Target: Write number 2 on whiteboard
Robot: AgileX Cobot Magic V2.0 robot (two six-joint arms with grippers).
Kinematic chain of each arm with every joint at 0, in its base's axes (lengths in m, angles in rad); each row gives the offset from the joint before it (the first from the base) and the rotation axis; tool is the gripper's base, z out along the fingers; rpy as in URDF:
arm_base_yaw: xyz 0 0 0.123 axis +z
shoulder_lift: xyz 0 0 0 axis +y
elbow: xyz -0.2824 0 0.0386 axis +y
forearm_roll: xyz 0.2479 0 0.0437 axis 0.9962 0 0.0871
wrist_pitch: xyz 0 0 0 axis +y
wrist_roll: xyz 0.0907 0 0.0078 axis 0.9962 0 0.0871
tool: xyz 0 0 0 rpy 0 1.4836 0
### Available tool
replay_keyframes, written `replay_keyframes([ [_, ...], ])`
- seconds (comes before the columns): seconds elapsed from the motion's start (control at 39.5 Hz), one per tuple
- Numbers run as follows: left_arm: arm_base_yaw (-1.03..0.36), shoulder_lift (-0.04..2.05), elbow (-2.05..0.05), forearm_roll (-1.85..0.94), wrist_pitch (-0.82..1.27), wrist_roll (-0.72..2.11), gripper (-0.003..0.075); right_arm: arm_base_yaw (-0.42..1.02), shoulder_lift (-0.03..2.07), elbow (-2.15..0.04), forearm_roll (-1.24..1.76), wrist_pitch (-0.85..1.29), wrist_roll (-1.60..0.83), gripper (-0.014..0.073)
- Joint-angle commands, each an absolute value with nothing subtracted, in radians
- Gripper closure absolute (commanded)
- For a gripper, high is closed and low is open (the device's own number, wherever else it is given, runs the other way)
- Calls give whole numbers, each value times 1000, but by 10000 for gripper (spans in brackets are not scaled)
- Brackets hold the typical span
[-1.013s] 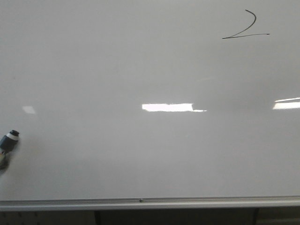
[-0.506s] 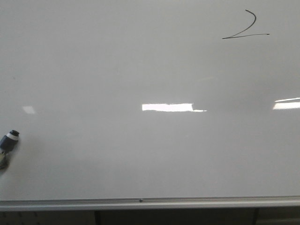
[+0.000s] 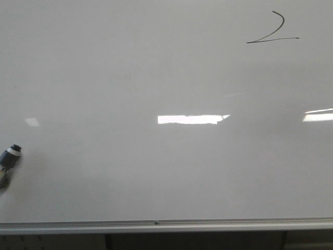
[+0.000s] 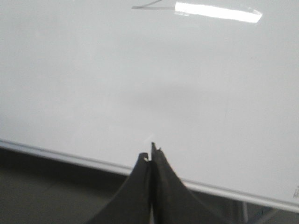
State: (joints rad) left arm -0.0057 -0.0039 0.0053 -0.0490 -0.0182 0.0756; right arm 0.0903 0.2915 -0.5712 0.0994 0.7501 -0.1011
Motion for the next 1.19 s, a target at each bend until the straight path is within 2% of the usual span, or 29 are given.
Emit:
replay_keyframes([
  [0.0,-13,-22,28,-54,-104,68,740,65,233,-482,105,483,-101,662],
  [0.2,-13,-22,28,-54,-104,68,740,25,107,-261,106,183,-101,662],
  [0.68,-13,-22,28,-54,-104,68,740,-28,-26,29,121,-155,-101,662],
  [1.16,-13,-22,28,-54,-104,68,740,-28,-26,27,121,-145,-101,662],
])
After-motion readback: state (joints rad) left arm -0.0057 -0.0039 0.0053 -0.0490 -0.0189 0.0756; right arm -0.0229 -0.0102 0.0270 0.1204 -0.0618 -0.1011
